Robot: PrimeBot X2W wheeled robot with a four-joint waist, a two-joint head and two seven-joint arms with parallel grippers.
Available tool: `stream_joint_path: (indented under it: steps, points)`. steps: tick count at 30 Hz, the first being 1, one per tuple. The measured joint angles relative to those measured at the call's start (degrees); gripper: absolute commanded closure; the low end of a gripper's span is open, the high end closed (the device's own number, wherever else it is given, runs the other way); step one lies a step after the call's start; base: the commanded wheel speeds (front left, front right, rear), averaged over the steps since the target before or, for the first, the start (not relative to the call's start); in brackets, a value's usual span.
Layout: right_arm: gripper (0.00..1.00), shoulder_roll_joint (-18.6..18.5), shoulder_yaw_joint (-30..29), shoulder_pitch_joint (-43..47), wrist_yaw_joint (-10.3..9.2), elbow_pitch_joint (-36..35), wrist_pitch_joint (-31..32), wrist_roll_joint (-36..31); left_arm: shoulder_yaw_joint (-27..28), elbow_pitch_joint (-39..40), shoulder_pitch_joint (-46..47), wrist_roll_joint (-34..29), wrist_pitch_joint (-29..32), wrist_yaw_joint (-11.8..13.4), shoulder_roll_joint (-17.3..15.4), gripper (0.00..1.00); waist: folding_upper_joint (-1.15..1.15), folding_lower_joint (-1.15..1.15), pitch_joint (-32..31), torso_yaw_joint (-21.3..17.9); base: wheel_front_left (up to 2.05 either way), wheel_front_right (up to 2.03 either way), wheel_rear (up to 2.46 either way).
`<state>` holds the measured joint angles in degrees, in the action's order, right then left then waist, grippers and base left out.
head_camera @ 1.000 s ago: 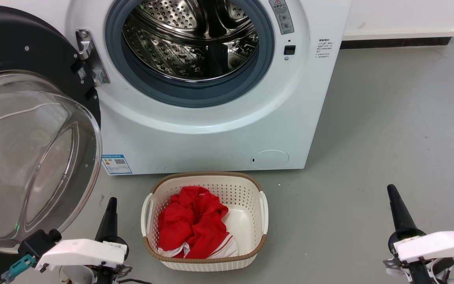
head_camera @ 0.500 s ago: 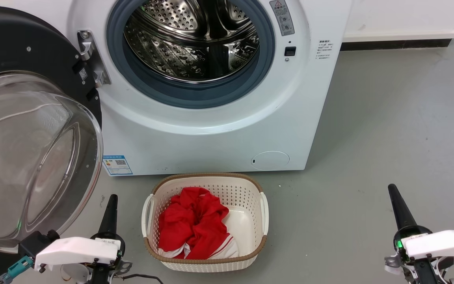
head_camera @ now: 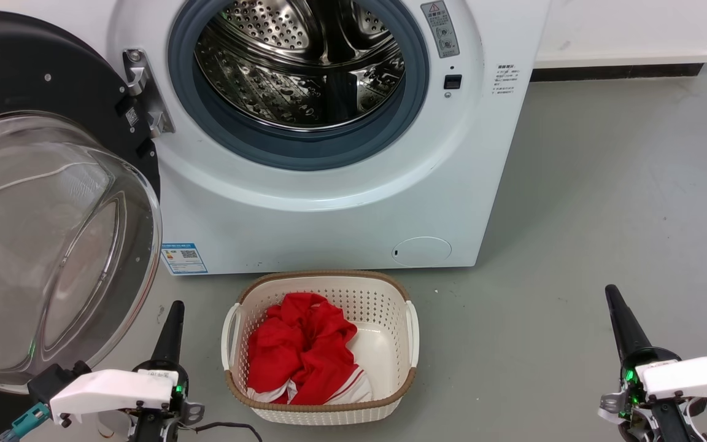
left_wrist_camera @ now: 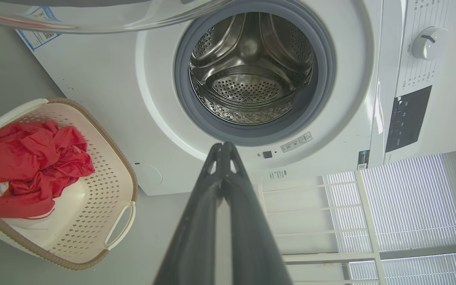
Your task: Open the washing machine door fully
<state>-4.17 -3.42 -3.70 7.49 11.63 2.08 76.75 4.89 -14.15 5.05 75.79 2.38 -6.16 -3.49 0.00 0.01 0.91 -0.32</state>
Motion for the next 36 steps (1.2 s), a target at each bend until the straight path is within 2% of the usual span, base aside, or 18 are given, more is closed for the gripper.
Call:
stream_joint_path:
  steps: [36]
  points:
    - [1.00,0.10,-1.48,-1.99,0.00,2.24,3.02,16.46,1.57,0.00,0.89,16.19,4.11,-1.24,0.57,1.00,0.00,-0.01,-0.72,0.31,0.00,0.00,0.00]
